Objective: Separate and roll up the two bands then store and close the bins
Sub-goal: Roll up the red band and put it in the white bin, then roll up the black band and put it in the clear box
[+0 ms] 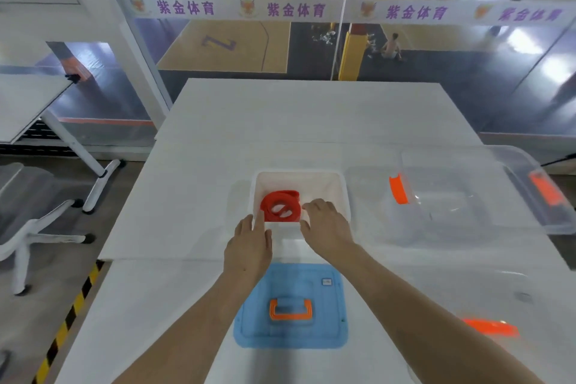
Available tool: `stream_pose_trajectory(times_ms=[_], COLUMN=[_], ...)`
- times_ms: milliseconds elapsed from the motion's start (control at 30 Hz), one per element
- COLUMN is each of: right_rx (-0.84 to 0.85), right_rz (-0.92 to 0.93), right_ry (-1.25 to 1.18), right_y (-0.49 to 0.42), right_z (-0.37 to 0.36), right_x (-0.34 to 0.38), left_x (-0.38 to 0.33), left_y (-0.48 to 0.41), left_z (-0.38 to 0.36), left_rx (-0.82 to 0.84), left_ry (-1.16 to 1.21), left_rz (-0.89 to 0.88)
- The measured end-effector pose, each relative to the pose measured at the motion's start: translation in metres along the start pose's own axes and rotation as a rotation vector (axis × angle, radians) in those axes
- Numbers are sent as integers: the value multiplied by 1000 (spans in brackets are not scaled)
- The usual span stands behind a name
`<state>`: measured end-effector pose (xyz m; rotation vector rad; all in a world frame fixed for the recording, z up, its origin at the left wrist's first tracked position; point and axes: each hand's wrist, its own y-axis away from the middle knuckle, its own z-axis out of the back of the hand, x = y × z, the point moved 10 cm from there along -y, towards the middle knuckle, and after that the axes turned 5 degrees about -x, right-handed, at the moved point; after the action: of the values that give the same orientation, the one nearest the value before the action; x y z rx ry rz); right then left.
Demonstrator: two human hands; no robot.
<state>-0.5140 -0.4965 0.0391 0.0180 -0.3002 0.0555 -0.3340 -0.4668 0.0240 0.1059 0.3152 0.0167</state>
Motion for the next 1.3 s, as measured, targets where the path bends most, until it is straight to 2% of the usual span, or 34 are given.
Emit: stream_pose_trajectory(times_ms=[200,333,467,567,733,867,1000,1167,1300], right_rx=[-43,-77,-129,-97,-95,-16,62,120,193], right_rz=[-81,-160,-240,-348,-412,-438,-413,-355,-279], right_ry=[31,38,57,62,55,50,48,-8,-85], right_y=[140,229,300,343,409,454,484,485,472], right_z=[20,26,39,48,55,53,39,11,-19], right_x=[-16,-48,-105,-159,-253,-329,-395,-435,-436], left_x=[-34,-70,-117,-158,-220,-269,-300,-314,-314], left_y=[96,155,205,239,292,335,376,398,395], left_z=[2,-30,-61,-80,-131,-185,-243,-286,-307], left_rx=[4,103,141,148,190,289,423,507,506], left_ry=[-106,-114,-155,-173,-173,-154,-67,115,286], left_rz=[-205,-319,-420,-508,-570,-507,-348,-115,115])
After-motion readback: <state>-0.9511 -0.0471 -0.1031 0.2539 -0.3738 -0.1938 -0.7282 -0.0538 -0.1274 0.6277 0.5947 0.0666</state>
